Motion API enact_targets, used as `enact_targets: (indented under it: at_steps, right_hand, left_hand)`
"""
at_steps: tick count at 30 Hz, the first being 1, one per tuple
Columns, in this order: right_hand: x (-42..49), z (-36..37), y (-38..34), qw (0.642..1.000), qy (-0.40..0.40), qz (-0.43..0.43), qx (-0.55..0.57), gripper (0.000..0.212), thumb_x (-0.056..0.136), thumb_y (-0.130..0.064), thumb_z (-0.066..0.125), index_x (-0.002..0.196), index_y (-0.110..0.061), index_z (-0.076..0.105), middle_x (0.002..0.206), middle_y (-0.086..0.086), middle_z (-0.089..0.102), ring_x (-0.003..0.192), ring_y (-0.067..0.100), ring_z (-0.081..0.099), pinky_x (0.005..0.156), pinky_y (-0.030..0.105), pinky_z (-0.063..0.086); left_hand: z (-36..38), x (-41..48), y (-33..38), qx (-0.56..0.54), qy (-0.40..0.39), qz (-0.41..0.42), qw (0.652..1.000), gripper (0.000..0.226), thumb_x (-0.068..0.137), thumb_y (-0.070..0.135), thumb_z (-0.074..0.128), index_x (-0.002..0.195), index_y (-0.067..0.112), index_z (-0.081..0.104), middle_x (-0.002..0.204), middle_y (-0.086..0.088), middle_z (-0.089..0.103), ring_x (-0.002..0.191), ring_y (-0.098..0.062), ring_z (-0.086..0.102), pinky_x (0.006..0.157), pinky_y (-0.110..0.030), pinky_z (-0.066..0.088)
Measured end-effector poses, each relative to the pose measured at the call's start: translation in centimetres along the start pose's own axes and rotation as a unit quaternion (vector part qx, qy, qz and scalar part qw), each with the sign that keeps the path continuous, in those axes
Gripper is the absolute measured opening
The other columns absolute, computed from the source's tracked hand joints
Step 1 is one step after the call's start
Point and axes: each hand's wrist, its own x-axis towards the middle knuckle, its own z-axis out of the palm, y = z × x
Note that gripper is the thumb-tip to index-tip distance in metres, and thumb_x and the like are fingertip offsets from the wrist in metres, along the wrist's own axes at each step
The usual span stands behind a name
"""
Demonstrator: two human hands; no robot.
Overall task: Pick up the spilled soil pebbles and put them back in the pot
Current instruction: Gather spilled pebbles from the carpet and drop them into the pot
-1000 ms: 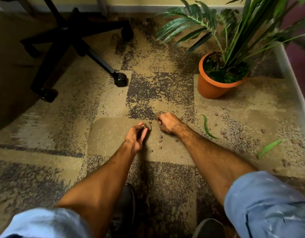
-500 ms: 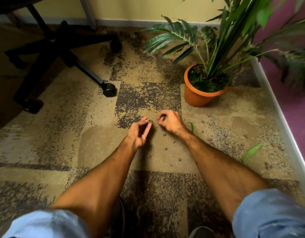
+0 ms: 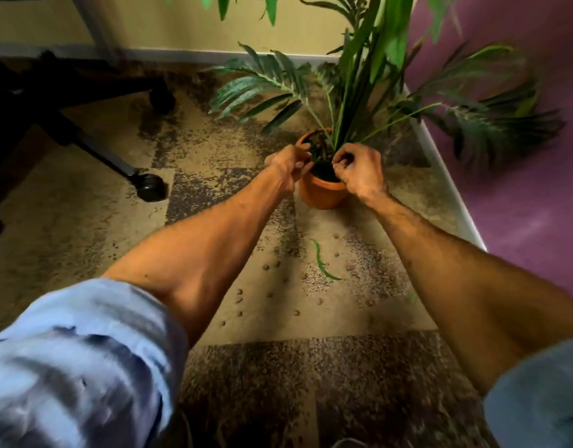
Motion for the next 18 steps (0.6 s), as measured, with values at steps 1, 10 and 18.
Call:
enact_targets:
  at_steps: [1, 10, 18]
  right_hand:
    - [0.3, -0.2, 0.1, 1.0, -0.006, -0.004, -0.009, 0.017, 0.083, -0.009, 0.067, 0.095, -0.009, 0.079, 0.093, 0.013, 0.078, 0.092, 0.029, 0.074, 0.083, 0.041, 0.058]
    - [1.5, 2.0, -0.2, 0.999, -0.036, -0.009, -0.023, 0.02, 0.089, -0.018, 0.074, 0.107, -0.018, 0.081, 0.109, 0.006, 0.08, 0.106, 0.026, 0.073, 0.093, 0.037, 0.057]
    - [0.6, 2.3, 0.5, 0.999, 0.034, 0.028, -0.012, 0.024, 0.092, -0.023, 0.063, 0.109, -0.03, 0.078, 0.108, 0.002, 0.08, 0.101, 0.028, 0.074, 0.08, 0.034, 0.057]
  left_hand:
    - [0.5, 0.4, 0.0, 0.01, 0.007, -0.002, 1.0, 0.043, 0.101, -0.007, 0.051, 0.142, -0.001, 0.064, 0.113, -0.014, 0.063, 0.083, -0.016, 0.059, 0.072, -0.023, 0.059]
    - [1.4, 2.2, 0.0, 0.076, 0.006, 0.02, 0.997, 0.03, 0.105, -0.004, 0.053, 0.131, 0.005, 0.066, 0.091, -0.011, 0.062, 0.062, -0.013, 0.062, 0.062, -0.018, 0.054]
    - [1.2, 1.8, 0.2, 0.069, 0.05, 0.032, 0.996, 0.03, 0.097, 0.006, 0.069, 0.126, -0.002, 0.074, 0.106, -0.013, 0.068, 0.076, -0.023, 0.07, 0.056, -0.024, 0.061]
